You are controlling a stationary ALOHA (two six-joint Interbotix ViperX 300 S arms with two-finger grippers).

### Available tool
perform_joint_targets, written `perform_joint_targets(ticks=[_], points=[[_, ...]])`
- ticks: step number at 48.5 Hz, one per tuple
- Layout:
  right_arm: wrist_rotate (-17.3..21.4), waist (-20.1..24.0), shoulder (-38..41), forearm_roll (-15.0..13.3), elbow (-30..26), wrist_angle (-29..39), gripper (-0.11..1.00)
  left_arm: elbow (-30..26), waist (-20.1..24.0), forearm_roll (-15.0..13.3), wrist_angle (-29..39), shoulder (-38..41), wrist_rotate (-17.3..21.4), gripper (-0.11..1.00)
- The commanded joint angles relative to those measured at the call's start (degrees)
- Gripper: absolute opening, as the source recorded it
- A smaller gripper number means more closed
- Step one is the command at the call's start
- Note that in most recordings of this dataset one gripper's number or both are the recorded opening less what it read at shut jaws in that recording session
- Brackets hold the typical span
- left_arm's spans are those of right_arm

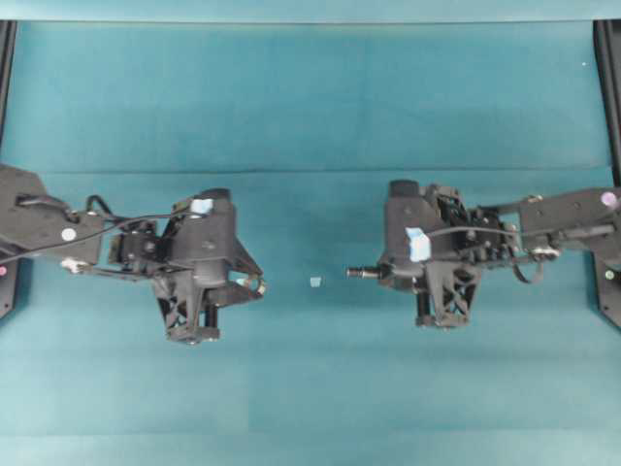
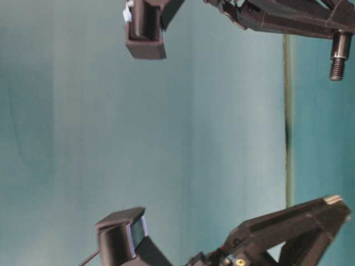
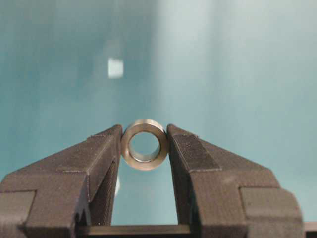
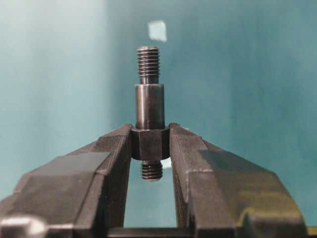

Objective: Insert the washer onto the shaft with both hands.
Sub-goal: 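Lift the washer and shaft and rotate them to face each other, then bring the washer toward the shaft's threaded tip, aligning them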

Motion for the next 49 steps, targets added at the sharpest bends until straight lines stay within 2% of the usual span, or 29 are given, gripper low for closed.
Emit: perform_joint_targets(ticks=[1, 11, 23, 37, 49], points=[[0.53, 0.44, -1.58, 0.09, 0.18, -2.37, -0.01, -0.35, -0.09, 0.00, -2.72, -1.76, -0.18, 0.35], [0.53, 0.79, -1.76, 0.18, 0.44, -5.19, -0.01, -0.35, -0.09, 0.00, -8.09, -2.29, -0.18, 0.35], [0.97, 1.14, -1.67, 0.26, 2.99, -11.69, -0.01, -0.53, -0.09, 0.00, -9.14, -2.02, -0.26, 0.35], [7.65, 3.25, -1.49, 0.62, 6.86, -18.37, -0.01, -1.49, -0.09, 0.00, -13.71, -1.58, -0.62, 0.35], [9.67, 4.92, 0.26, 0.62, 8.35, -21.80, -0.01, -3.34, -0.88, 0.00, -15.64, 1.14, -0.79, 0.35]])
